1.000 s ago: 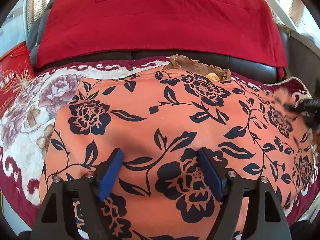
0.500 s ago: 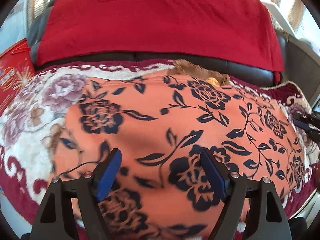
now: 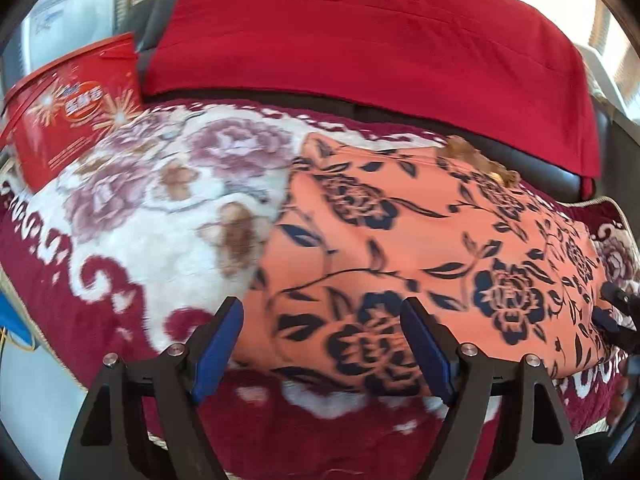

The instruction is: Fold small clothes

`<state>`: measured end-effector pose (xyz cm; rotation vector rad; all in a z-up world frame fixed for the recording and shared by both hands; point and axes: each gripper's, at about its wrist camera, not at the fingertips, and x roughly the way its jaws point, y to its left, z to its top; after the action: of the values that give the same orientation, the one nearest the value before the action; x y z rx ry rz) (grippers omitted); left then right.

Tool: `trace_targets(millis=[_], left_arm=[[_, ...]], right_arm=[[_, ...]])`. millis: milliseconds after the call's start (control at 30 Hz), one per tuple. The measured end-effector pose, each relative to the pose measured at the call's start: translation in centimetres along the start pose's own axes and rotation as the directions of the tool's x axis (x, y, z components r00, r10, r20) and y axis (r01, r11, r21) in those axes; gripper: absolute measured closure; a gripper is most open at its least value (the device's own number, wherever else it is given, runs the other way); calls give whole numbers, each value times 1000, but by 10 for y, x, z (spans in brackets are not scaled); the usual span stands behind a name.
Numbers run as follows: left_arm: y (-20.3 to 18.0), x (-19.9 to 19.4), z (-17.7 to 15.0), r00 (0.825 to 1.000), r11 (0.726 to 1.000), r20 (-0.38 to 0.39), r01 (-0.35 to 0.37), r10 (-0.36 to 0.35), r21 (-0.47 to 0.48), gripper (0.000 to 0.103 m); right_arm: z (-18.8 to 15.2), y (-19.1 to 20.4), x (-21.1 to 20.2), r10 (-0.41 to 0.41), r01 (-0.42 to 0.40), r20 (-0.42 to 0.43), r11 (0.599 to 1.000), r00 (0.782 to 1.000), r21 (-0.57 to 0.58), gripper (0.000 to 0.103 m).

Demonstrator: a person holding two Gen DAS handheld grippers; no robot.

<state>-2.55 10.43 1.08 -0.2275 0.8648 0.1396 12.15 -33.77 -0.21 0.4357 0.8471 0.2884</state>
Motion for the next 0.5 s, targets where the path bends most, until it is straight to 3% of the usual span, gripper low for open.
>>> trace_targets(millis=[167,267,333,400,500], left_arm=[[20,3,0,999,999,-13,-35,35,-33,21],[34,3,0,999,997,-16,-34,33,-69,21],[52,2,0,1000,988,-16,-6,3,-153,21],[72,7,-2,998,964,-33,39,-49,-264,21],[94,23,-11,982,905,-84,119,-167,-409,21]], right_arm=[[-13,-1,-2,26,-20,62,995,998,-93,11],[-14,-4,-3,42,-36,80,996,996,-77,11],[-15,-7,-5,59,-53,87,996,994,-66,11],[-15,-7,-10,64,-58,89,996,994,-68,11],[-17,-5,-9,57,-49,94,996,994,-80,11]])
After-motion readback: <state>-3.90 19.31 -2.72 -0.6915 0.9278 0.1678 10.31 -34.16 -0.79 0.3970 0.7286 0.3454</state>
